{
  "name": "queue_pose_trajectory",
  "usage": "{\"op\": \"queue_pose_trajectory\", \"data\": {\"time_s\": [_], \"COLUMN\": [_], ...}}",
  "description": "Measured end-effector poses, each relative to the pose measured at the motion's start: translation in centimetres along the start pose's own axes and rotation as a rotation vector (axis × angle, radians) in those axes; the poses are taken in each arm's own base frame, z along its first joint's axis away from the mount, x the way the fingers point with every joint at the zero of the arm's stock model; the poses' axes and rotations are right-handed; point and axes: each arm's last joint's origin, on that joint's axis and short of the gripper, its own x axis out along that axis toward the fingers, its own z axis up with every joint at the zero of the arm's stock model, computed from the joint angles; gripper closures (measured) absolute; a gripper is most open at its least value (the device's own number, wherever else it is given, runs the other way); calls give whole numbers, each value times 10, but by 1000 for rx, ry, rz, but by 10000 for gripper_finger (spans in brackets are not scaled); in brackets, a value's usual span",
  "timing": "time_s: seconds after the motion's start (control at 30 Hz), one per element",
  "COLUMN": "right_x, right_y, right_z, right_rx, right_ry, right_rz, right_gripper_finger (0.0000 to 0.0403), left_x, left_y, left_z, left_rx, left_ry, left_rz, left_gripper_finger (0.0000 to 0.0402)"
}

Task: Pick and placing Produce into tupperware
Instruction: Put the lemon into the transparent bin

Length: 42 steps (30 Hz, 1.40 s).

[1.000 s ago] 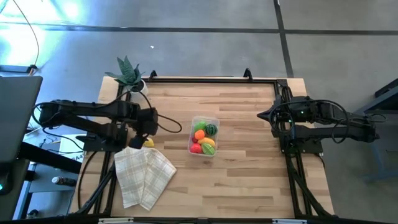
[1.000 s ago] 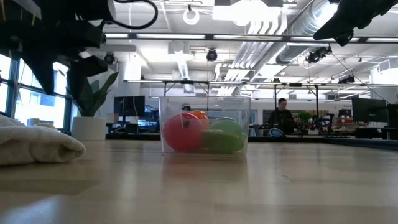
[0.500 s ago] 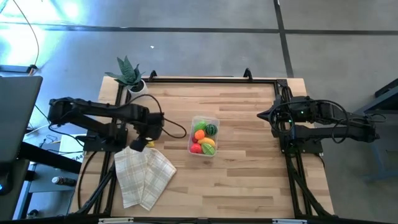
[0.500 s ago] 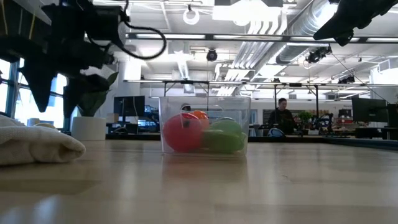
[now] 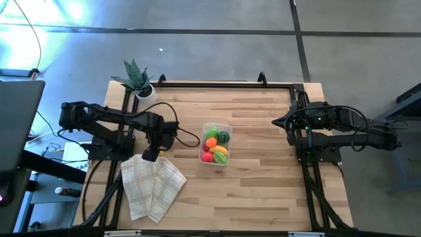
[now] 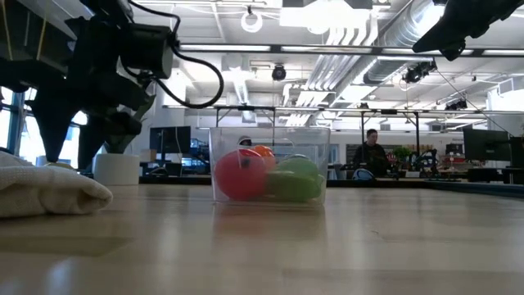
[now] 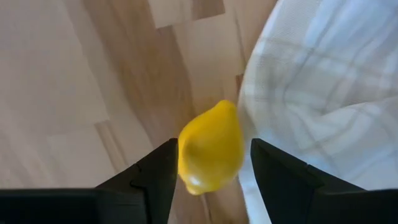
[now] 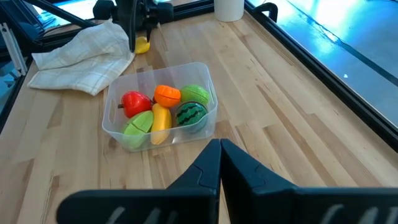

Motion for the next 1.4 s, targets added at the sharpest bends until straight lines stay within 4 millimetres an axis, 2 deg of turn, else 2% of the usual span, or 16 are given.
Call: {"op": "queue_pose_trajectory", "data": {"time_s": [0.73, 1.4], "right_x": [0, 0], "right_y": [0, 0], "right_z": [0, 0], "right_rx": [0, 0], "right_ry": [1, 1], "right_rz": [0, 0], "right_gripper_finger": [403, 403], "left_x": [0, 25], "left_y": [-1, 7], "left_z": [-5, 7], "left_rx": [-59, -15], "left_ry": [66, 128], "left_rz": [18, -39], "left_gripper_finger": [125, 124]}}
